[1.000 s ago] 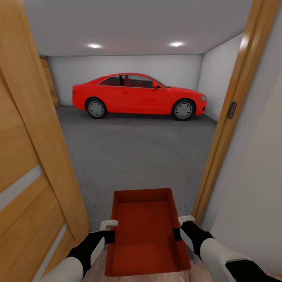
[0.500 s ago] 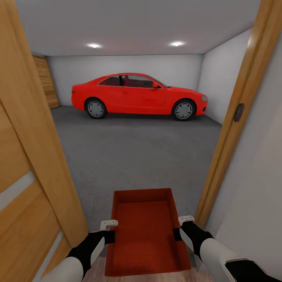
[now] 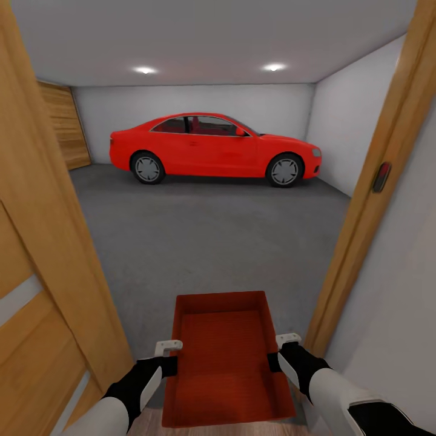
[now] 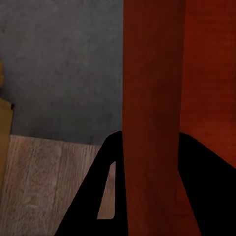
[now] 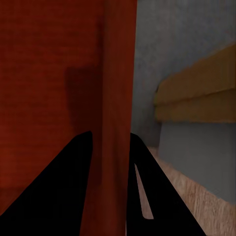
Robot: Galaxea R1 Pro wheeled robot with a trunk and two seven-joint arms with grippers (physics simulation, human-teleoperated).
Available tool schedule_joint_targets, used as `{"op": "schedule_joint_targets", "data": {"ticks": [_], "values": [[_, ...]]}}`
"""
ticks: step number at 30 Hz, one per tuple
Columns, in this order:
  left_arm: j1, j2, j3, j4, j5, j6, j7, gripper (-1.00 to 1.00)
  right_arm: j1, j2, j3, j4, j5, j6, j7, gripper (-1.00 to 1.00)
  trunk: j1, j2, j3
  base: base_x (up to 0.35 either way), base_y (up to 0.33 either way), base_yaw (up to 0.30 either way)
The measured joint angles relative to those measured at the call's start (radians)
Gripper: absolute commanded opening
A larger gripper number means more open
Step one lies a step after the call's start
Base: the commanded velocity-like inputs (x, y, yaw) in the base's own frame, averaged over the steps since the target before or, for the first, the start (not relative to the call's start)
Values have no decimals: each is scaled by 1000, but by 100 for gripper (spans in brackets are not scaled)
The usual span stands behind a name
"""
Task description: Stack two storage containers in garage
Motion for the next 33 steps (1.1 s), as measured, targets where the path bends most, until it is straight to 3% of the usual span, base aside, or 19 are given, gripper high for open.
{"op": "schedule_joint_targets", "data": {"ticks": [33], "values": [[0,0,1,0,0,0,0,-100,0,0,0,0,1,0,0,-100,0,0,0,96,0,0]]}}
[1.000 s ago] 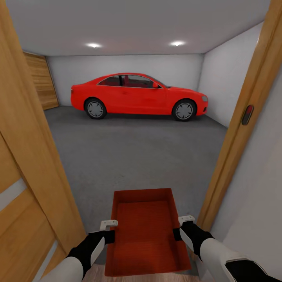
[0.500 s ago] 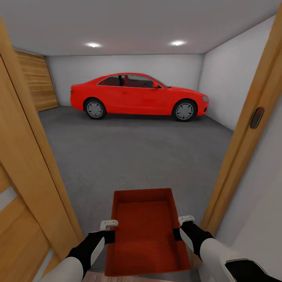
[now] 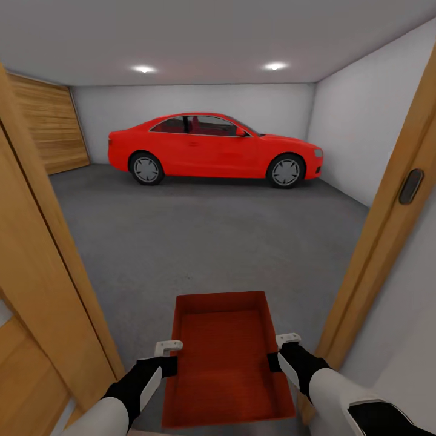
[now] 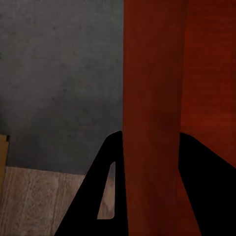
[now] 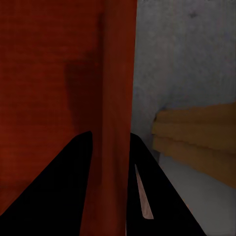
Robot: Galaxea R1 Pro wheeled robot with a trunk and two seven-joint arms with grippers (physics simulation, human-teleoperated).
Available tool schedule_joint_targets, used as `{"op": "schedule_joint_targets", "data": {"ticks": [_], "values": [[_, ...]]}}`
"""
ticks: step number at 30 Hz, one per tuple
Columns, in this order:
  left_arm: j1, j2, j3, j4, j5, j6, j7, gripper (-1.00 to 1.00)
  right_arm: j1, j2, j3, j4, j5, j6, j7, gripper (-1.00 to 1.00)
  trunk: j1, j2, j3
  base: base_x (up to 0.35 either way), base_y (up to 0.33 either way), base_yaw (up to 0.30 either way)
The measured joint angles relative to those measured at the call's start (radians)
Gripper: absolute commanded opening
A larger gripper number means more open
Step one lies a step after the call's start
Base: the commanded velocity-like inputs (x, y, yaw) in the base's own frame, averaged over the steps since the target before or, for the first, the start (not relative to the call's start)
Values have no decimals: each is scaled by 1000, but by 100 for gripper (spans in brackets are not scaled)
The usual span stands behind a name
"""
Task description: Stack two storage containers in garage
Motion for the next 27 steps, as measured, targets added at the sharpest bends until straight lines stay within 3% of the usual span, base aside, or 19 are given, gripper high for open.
{"op": "schedule_joint_targets", "data": {"ticks": [27], "values": [[0,0,-1,0,0,0,0,-100,0,0,0,0,0,0,0,-100,0,0,0,71,33,0]]}}
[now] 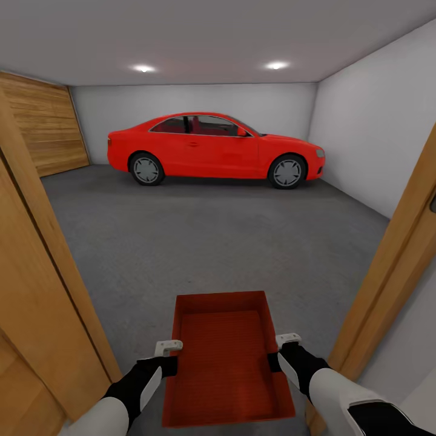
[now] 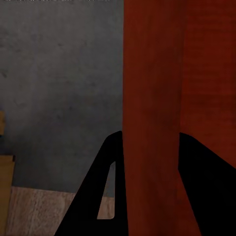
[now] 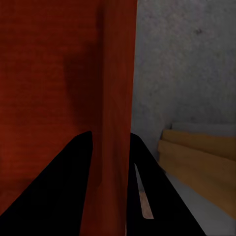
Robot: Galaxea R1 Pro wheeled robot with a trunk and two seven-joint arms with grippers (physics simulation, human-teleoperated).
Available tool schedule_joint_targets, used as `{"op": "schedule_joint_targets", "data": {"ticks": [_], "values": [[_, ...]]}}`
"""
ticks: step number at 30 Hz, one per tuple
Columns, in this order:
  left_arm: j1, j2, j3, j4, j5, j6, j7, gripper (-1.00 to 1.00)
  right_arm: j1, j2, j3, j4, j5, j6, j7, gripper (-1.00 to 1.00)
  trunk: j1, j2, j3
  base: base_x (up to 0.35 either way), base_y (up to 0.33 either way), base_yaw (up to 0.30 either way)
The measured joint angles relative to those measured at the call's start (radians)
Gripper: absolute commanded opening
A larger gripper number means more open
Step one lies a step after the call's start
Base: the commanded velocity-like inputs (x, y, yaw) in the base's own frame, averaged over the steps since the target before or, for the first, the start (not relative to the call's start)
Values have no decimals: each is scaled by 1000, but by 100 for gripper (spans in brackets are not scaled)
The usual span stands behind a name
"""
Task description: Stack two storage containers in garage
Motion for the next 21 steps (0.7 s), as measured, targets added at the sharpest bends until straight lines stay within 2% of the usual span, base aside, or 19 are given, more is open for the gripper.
{"op": "schedule_joint_targets", "data": {"ticks": [21], "values": [[0,0,1,0,0,0,0,-100,0,0,-1,0,0,0,0,-100,0,0,0,96,0,0]]}}
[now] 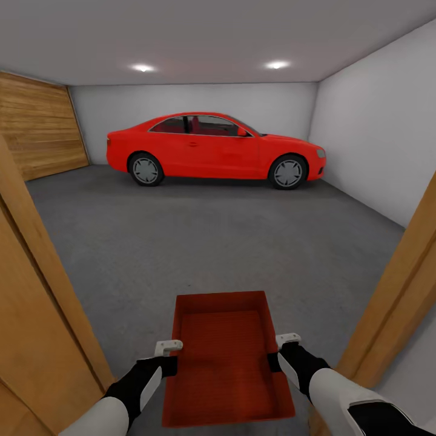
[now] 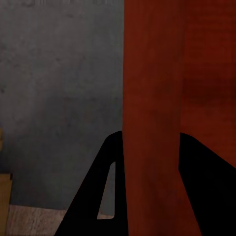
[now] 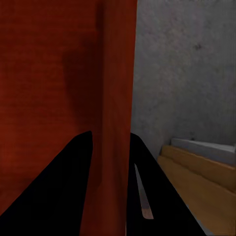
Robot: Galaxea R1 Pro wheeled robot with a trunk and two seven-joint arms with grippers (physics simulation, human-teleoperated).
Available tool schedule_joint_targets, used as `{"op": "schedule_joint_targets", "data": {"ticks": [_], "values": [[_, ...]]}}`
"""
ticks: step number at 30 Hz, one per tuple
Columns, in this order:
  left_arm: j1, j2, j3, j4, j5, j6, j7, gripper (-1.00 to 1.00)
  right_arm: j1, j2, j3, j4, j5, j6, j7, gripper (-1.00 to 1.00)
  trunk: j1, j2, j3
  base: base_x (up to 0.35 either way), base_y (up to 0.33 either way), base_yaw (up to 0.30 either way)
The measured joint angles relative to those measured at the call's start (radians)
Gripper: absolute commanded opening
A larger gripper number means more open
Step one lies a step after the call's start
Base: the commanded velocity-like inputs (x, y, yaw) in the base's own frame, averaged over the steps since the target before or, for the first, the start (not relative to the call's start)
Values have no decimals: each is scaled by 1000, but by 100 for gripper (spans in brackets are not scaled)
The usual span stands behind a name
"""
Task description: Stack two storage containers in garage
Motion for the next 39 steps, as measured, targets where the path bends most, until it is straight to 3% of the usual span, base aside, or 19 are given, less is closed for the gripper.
{"op": "schedule_joint_targets", "data": {"ticks": [27,39], "values": [[0,0,-1,0,0,0,0,-100,0,0,1,0,0,0,0,-100,0,0,0,211,0,0],[0,0,-1,0,0,0,0,-100,0,0,0,0,1,0,0,-100,0,0,0,49,0,0]]}}
